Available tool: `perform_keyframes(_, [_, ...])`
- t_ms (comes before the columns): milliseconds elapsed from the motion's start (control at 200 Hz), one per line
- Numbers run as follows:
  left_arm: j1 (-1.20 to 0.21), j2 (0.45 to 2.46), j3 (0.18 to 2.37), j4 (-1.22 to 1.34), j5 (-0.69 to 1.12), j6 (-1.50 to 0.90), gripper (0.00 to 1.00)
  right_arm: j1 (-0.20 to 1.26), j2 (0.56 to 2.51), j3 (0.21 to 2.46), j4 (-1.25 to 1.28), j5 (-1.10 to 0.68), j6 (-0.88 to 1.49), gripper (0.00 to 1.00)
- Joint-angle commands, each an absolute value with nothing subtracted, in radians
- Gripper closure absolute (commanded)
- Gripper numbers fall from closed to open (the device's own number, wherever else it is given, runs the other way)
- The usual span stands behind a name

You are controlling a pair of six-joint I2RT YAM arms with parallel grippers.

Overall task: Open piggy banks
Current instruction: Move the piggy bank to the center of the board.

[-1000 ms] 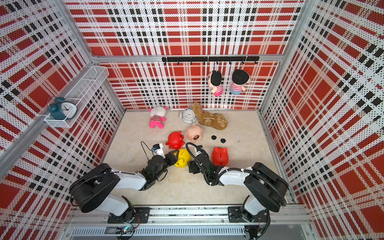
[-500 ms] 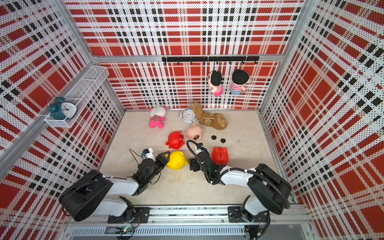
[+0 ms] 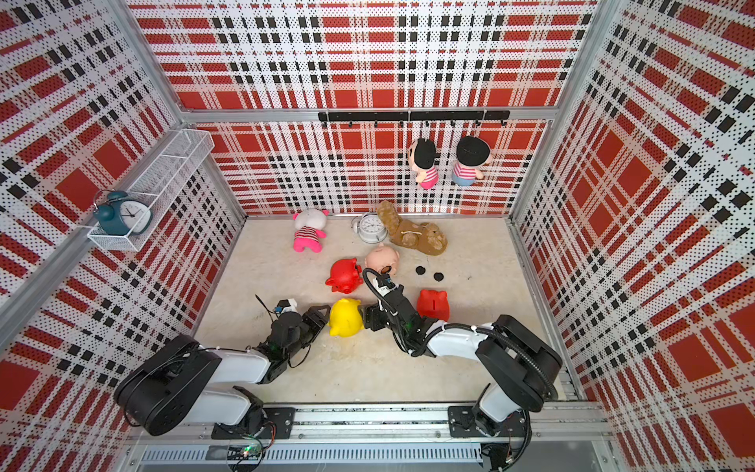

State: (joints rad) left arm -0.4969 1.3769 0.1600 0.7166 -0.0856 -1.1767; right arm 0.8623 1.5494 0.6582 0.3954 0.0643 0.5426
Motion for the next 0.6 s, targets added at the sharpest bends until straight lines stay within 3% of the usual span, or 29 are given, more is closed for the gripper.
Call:
perform_keyframes(0, [-0.477, 1.305, 0.173, 0.609, -0.073, -1.122, 0.16, 0.864, 1.512, 0.655, 0.382, 0.084, 0.518, 0.26])
perform_keyframes(261, [-0.479, 1.132, 0.286, 0.426, -0.109, -0.885, 0.07, 0.864, 1.475, 0.643, 0.366, 0.078, 0.467, 0.26])
perform_keyframes(596, [-0.474, 1.152, 0.341, 0.430, -0.085, -0.803, 0.02, 0.864, 1.556, 0.676, 0.444, 0.024, 0.499, 0.28])
